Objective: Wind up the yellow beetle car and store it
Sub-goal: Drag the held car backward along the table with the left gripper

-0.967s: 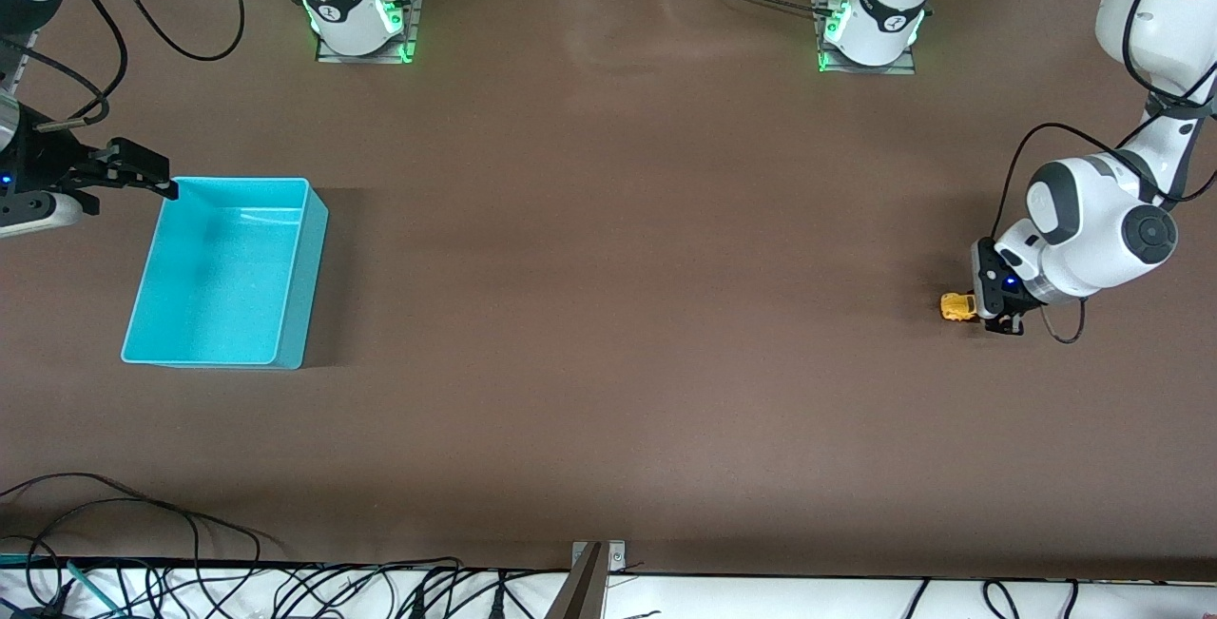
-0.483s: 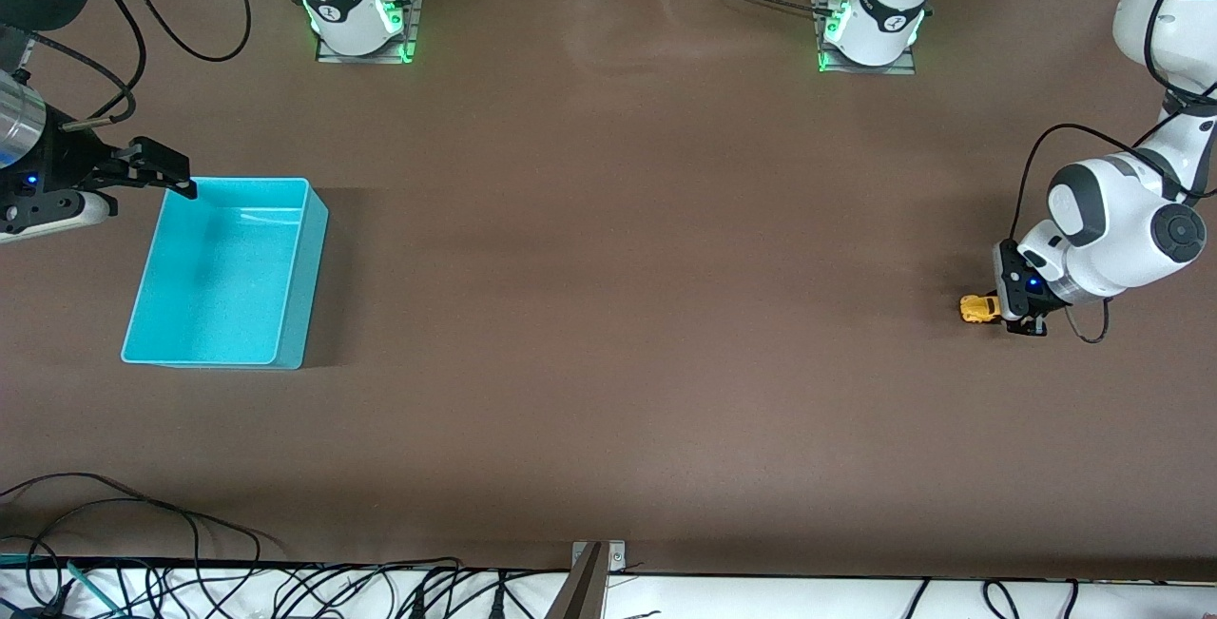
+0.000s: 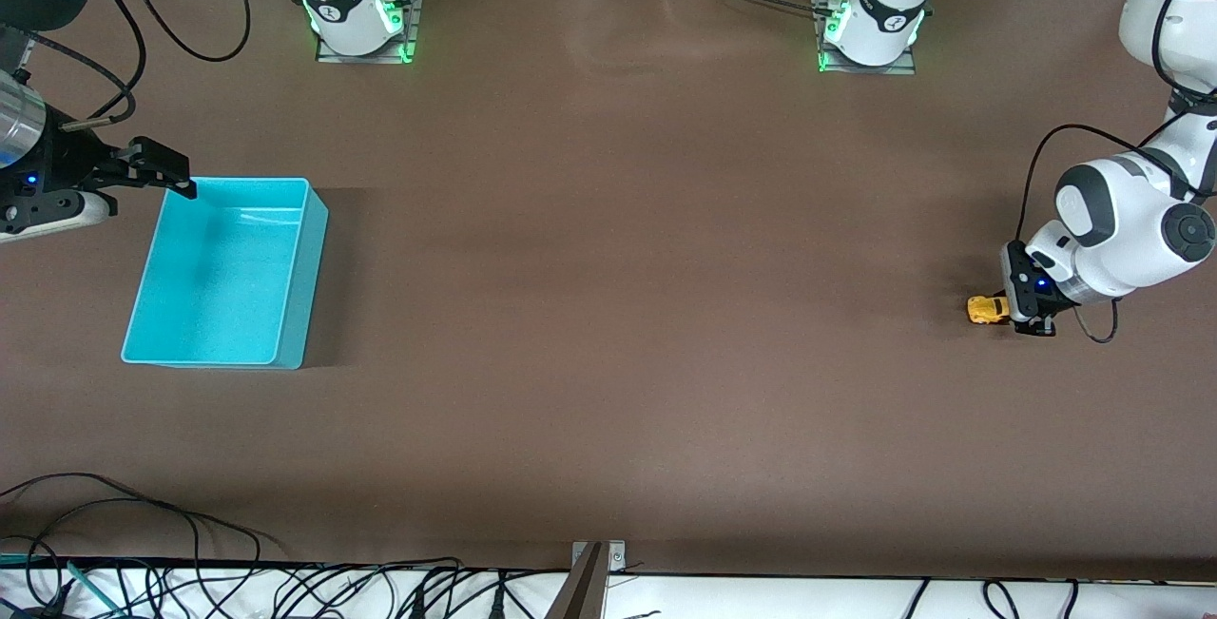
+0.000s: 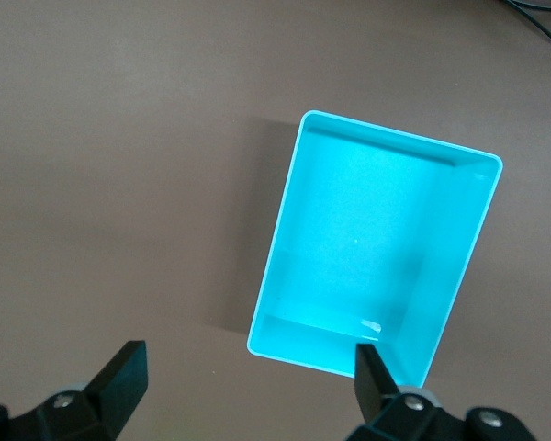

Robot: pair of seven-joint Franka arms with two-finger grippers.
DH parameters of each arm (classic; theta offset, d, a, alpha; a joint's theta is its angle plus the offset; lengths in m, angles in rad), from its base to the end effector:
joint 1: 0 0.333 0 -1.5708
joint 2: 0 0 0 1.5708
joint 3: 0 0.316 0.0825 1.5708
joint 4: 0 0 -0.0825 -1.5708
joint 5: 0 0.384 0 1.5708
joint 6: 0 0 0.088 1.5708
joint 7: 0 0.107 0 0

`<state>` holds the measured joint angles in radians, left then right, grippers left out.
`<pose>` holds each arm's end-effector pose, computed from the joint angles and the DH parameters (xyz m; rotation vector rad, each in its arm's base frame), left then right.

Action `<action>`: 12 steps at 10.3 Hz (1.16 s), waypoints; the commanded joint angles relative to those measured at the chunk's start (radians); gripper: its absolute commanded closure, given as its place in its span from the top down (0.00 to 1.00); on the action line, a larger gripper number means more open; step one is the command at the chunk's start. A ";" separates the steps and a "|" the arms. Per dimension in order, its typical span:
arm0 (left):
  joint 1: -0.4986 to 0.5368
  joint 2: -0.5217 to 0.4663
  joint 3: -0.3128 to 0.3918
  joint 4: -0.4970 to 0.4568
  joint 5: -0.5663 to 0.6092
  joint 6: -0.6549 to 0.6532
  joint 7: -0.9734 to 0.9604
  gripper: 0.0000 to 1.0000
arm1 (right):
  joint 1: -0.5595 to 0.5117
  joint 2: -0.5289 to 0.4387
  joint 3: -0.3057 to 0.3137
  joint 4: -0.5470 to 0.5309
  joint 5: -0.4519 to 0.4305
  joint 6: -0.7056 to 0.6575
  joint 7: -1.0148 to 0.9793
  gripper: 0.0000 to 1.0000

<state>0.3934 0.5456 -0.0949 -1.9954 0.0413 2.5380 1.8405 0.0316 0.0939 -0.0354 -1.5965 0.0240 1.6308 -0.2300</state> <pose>0.5806 0.1792 0.1843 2.2219 -2.2032 0.0353 0.5843 0.0011 0.5640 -3.0934 -0.3481 0.0883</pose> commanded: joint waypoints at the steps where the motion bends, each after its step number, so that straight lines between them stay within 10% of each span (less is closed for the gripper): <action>1: 0.013 0.053 0.000 0.035 0.020 0.019 0.023 0.14 | 0.004 -0.014 -0.001 -0.008 -0.013 -0.005 0.018 1.00; 2: 0.013 0.053 0.000 0.035 0.020 0.019 0.023 0.19 | 0.004 -0.014 -0.001 -0.008 -0.013 -0.005 0.018 1.00; 4: 0.013 0.047 0.000 0.038 0.020 0.019 0.023 0.93 | 0.004 -0.014 -0.001 -0.008 -0.013 -0.005 0.018 1.00; 12: -0.008 -0.061 -0.008 0.137 0.019 -0.302 -0.088 1.00 | 0.004 -0.013 -0.001 -0.008 -0.013 -0.003 0.018 1.00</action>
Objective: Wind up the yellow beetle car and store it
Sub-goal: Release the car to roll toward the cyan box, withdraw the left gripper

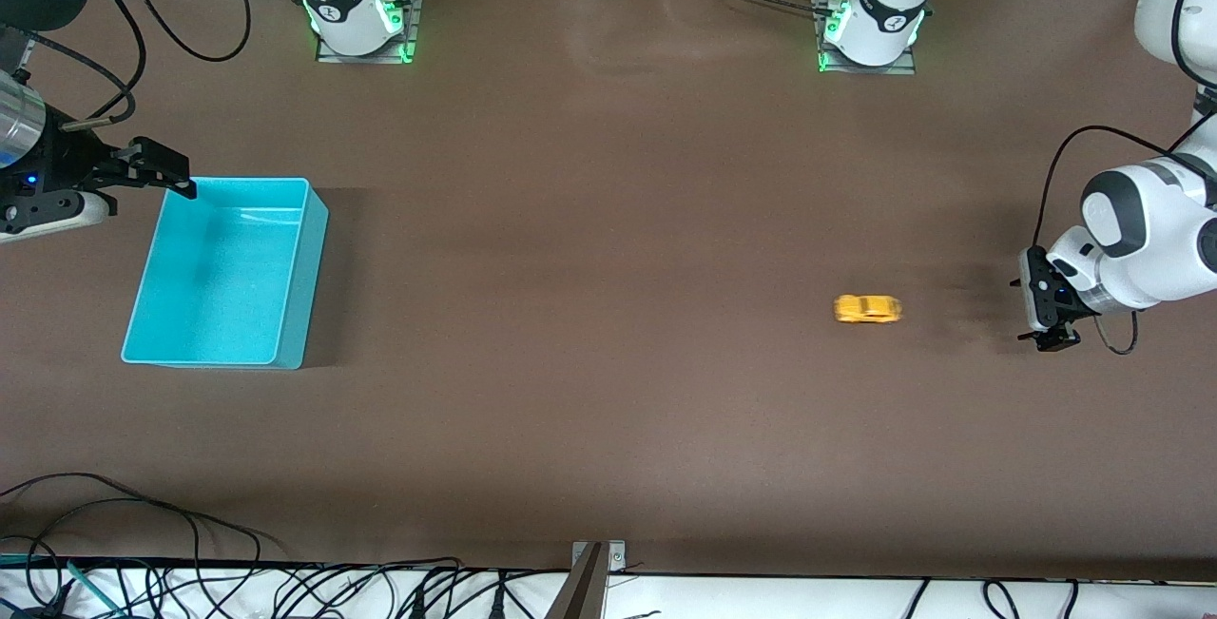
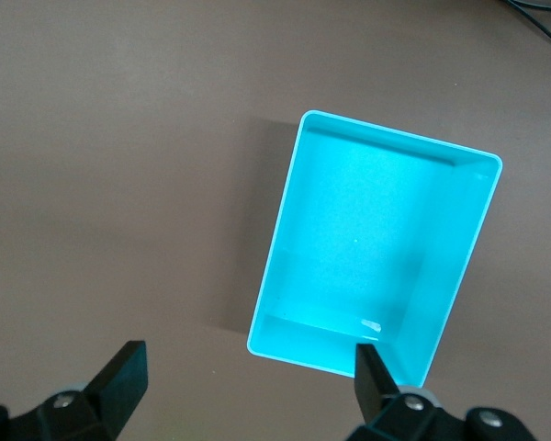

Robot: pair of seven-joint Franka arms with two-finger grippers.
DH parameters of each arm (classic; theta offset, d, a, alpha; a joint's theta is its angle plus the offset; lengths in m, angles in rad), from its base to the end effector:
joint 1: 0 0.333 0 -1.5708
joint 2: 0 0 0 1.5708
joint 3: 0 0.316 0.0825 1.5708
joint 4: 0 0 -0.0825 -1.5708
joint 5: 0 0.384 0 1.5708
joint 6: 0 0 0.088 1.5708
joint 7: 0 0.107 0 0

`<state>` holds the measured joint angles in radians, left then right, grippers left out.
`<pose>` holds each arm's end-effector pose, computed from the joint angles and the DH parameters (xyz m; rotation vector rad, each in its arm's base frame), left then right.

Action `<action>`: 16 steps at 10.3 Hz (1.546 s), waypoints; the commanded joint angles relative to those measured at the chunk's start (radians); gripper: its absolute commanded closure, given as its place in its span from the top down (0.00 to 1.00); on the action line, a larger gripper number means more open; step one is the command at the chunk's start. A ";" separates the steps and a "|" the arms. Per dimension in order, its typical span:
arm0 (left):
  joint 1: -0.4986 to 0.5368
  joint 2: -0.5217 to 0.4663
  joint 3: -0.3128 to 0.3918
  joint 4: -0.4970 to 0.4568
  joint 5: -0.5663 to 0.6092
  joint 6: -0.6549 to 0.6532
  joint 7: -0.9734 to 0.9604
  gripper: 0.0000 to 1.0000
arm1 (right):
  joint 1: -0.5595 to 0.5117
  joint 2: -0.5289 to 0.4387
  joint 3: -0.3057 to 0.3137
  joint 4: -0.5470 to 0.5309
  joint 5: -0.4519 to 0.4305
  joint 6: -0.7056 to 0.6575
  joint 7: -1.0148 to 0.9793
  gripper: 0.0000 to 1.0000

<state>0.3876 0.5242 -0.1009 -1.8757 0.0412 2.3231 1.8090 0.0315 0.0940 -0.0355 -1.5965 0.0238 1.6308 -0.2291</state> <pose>0.6028 0.1817 0.2259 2.2017 -2.1348 -0.0274 0.5844 0.0009 0.5639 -3.0938 -0.3464 0.0885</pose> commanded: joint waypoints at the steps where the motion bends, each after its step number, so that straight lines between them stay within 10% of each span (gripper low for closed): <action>1: -0.007 -0.050 -0.003 0.048 0.019 -0.149 -0.085 1.00 | 0.004 -0.013 -0.001 -0.008 -0.013 -0.003 0.017 1.00; 12: -0.124 -0.193 -0.011 0.436 0.005 -0.872 -0.676 1.00 | 0.002 -0.011 -0.006 -0.005 -0.005 -0.006 0.007 1.00; 16: -0.122 -0.259 -0.121 0.507 -0.021 -1.013 -0.991 1.00 | 0.001 0.001 -0.006 -0.003 -0.005 -0.003 0.004 1.00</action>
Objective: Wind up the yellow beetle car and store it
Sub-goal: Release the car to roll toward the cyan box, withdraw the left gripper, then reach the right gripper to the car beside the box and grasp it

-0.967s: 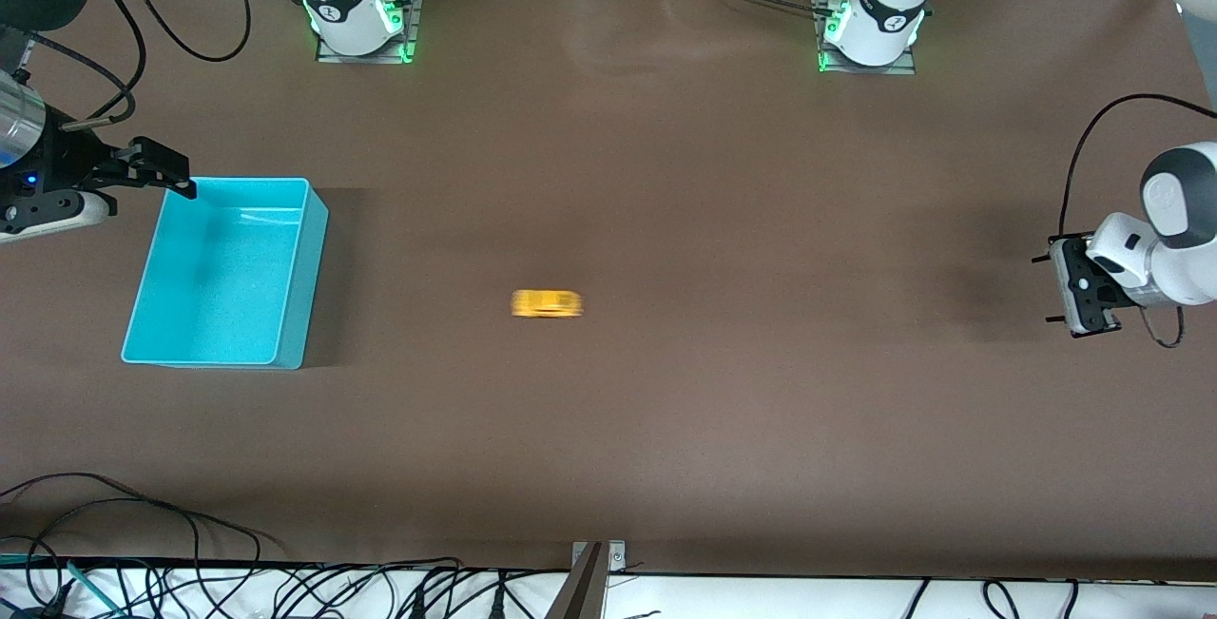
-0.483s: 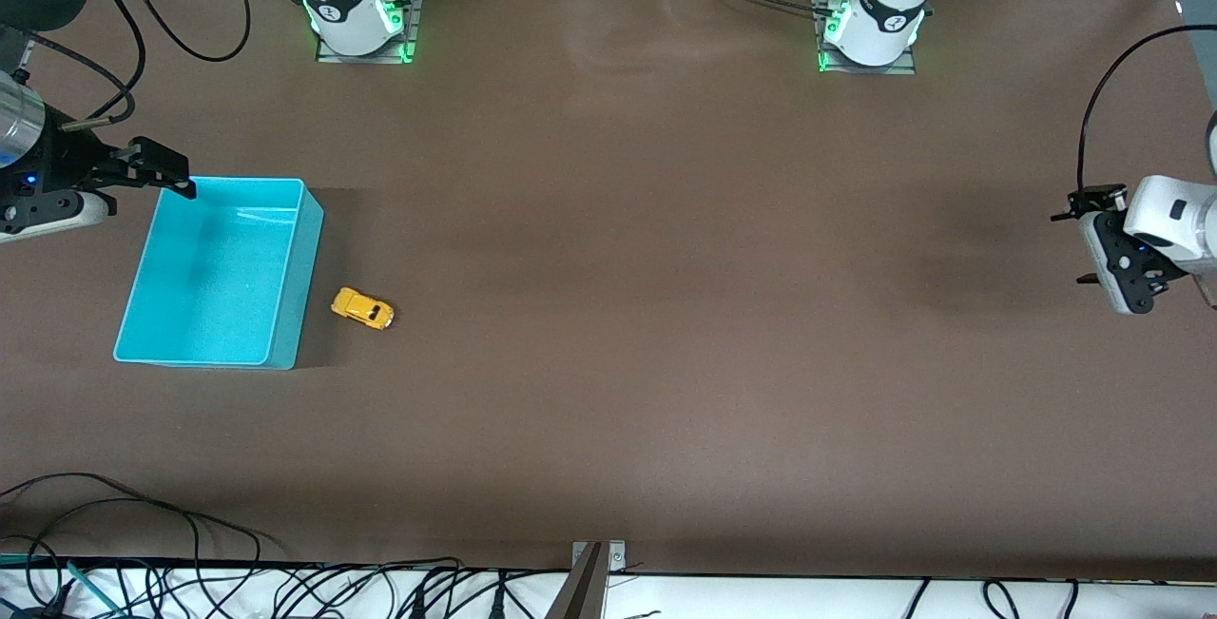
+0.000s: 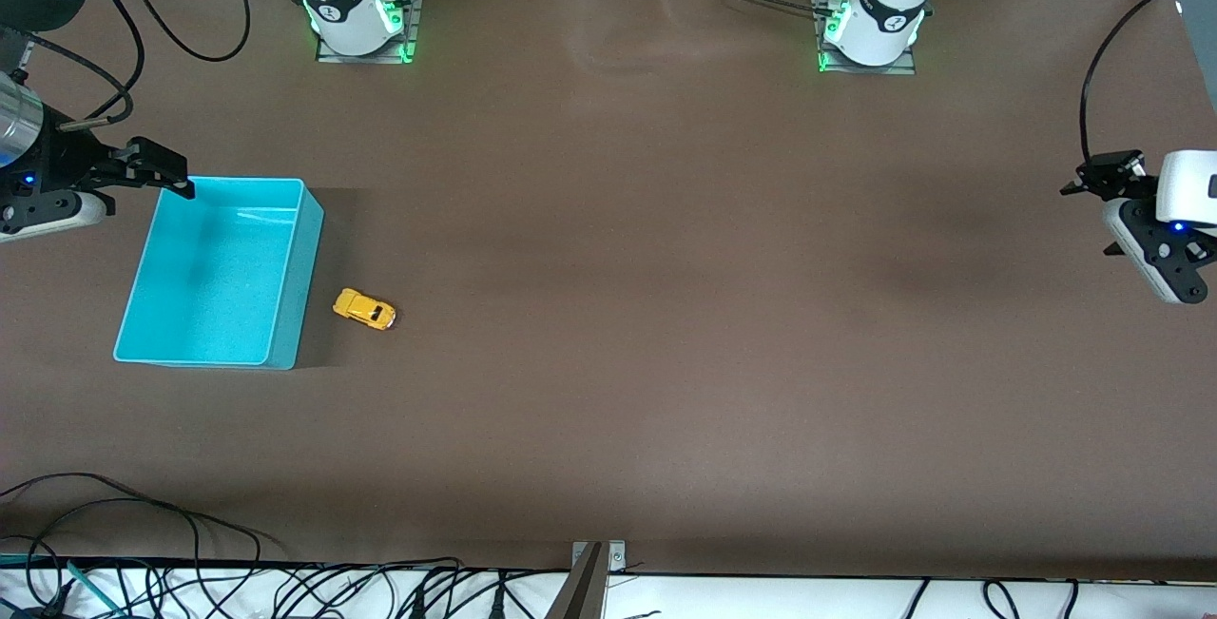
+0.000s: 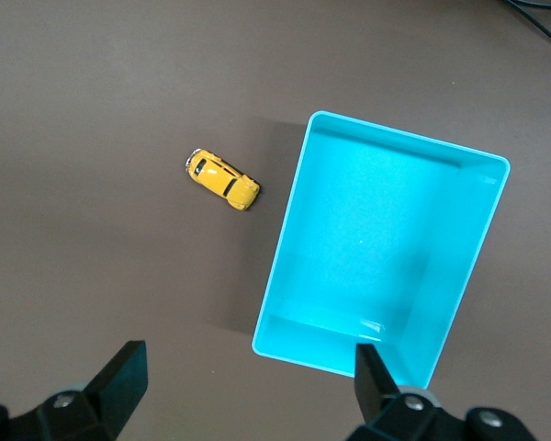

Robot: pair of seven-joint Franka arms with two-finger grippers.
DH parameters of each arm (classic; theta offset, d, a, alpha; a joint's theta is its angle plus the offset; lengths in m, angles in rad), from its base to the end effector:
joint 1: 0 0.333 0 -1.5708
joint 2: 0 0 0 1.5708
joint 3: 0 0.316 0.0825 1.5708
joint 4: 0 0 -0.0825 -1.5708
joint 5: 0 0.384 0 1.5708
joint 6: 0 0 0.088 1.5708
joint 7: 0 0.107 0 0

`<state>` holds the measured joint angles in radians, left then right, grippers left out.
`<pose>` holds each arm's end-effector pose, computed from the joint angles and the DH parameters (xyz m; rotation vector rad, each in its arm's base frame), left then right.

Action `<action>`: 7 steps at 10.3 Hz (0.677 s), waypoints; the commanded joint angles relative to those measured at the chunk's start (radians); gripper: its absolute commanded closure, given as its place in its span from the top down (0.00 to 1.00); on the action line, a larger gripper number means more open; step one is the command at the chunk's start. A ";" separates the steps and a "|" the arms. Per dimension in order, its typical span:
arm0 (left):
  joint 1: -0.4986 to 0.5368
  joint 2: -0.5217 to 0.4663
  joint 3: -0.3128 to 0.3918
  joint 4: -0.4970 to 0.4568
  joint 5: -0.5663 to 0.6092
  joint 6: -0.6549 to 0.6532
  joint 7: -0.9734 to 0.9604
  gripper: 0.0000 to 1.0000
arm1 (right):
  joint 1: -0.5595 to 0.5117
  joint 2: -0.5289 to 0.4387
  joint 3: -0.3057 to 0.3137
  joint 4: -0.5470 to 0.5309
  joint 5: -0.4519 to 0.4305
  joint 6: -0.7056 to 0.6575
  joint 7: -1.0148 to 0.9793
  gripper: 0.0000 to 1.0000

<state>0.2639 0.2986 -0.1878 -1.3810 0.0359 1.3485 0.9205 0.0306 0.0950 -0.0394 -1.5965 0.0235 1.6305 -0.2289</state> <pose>0.6066 0.0662 0.5238 2.6830 -1.2032 -0.4107 0.5845 -0.0018 0.5633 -3.0950 -0.3388 0.0906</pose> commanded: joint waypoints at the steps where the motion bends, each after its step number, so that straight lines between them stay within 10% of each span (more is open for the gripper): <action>1: 0.000 -0.067 -0.047 0.013 -0.051 -0.058 -0.192 1.00 | 0.002 0.024 -0.002 -0.003 -0.002 0.006 0.003 1.00; 5: -0.202 -0.205 0.027 -0.082 -0.068 -0.052 -0.542 1.00 | 0.040 0.118 0.007 0.003 -0.004 0.057 0.002 1.00; 7: -0.309 -0.339 0.132 -0.320 -0.106 0.210 -0.560 1.00 | 0.110 0.179 0.007 0.000 -0.005 0.128 -0.032 1.00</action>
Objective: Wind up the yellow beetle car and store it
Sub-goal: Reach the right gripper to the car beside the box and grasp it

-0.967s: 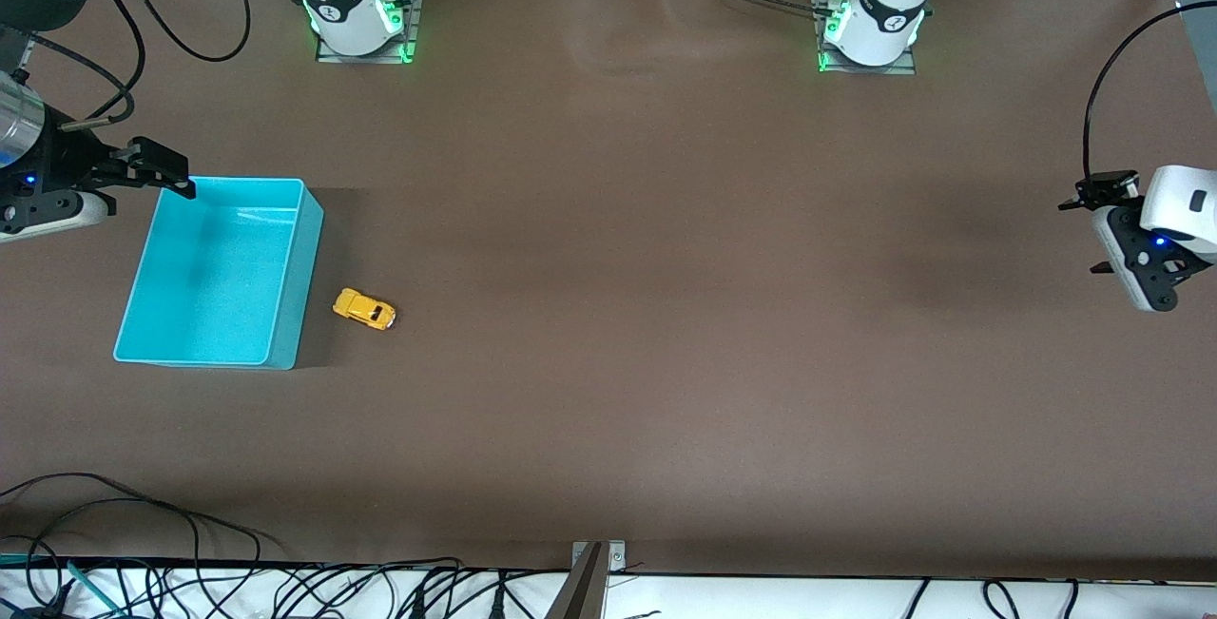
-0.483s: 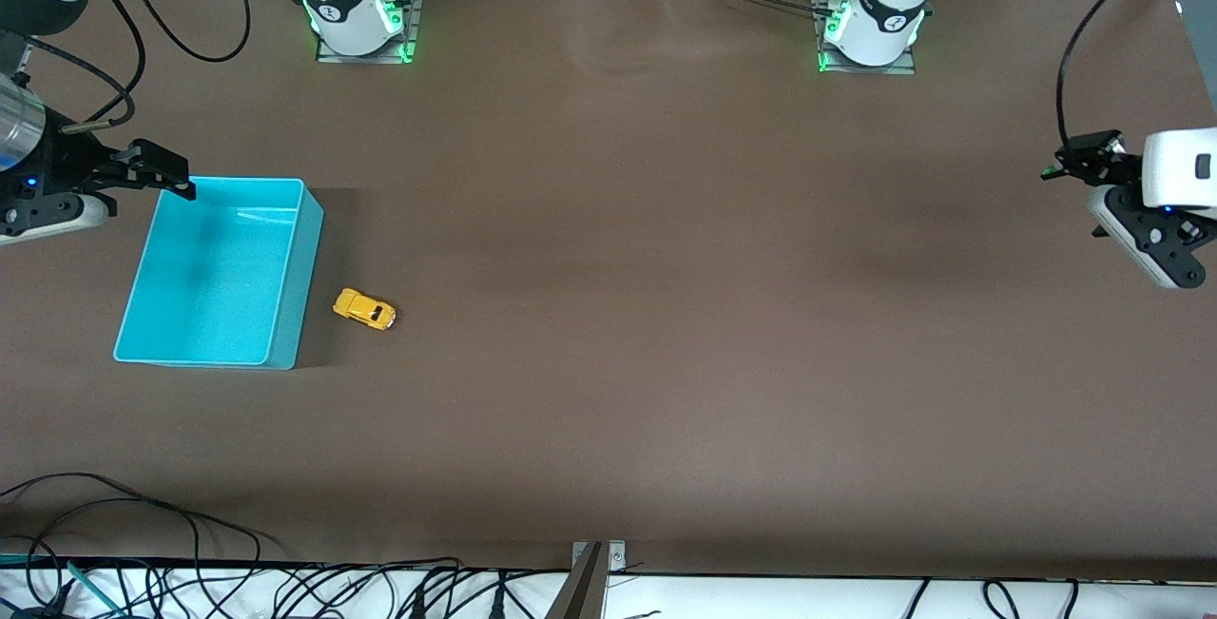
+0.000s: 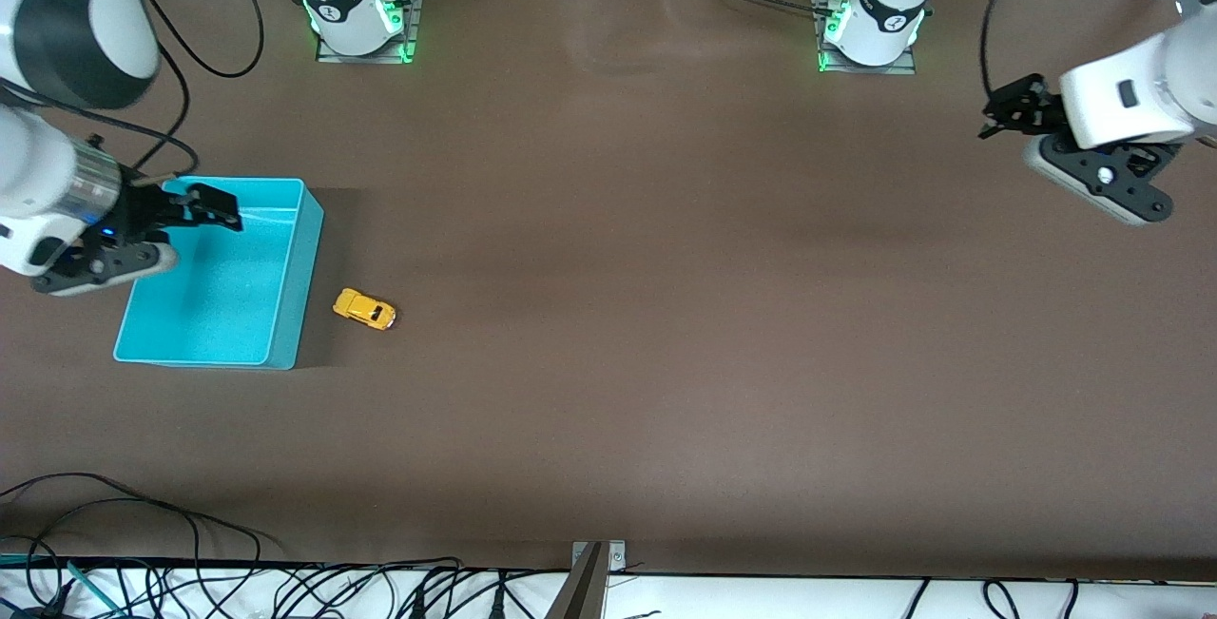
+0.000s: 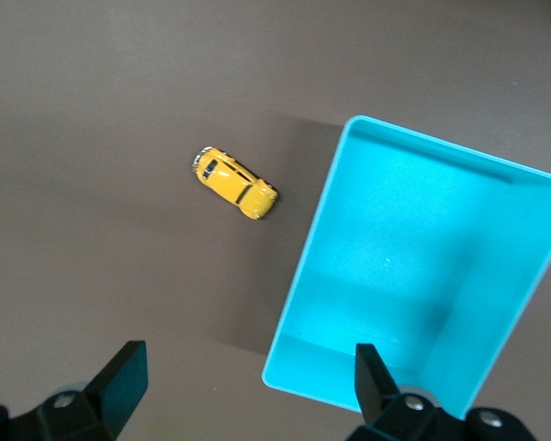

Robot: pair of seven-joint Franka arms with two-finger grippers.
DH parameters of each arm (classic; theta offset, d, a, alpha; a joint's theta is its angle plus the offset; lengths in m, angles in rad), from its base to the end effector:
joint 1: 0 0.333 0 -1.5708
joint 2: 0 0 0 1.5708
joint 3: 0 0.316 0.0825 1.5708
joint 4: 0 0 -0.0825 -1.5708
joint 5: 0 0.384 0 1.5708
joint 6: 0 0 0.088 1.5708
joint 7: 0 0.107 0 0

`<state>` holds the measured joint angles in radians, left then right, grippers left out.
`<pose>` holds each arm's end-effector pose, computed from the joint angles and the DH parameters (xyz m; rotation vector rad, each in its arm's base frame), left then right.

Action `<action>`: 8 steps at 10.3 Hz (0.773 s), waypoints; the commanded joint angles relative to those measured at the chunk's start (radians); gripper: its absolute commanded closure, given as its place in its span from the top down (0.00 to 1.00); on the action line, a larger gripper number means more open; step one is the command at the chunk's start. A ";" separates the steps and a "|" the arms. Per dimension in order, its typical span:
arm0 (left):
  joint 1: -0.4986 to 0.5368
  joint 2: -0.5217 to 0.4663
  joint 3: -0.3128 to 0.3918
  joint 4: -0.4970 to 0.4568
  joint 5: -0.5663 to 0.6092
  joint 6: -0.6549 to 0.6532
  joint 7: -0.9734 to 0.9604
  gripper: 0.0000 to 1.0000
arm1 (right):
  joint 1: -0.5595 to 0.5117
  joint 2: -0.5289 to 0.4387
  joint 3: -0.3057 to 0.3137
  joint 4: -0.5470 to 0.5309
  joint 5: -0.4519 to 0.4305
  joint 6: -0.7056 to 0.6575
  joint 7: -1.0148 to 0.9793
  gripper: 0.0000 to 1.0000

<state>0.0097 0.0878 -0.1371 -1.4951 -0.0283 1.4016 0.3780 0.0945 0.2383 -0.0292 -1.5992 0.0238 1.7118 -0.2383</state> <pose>0.5574 -0.0713 0.5978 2.9690 -0.7711 -0.2676 0.6192 0.0443 0.4819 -3.0738 -0.4632 0.1925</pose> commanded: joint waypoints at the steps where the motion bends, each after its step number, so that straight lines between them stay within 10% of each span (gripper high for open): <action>1: -0.059 -0.150 0.085 -0.256 -0.042 0.222 -0.028 1.00 | 0.065 0.056 -0.002 -0.004 -0.007 0.101 -0.068 1.00; 8: 0.000 -0.149 0.093 -0.175 -0.030 0.246 -0.143 1.00 | 0.019 0.216 0.074 -0.182 -0.005 0.529 -0.544 1.00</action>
<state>0.0070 -0.0532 -0.0462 -1.6871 -0.0405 1.6595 0.3141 0.1344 0.4293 0.0211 -1.7466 0.0236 2.1683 -0.7038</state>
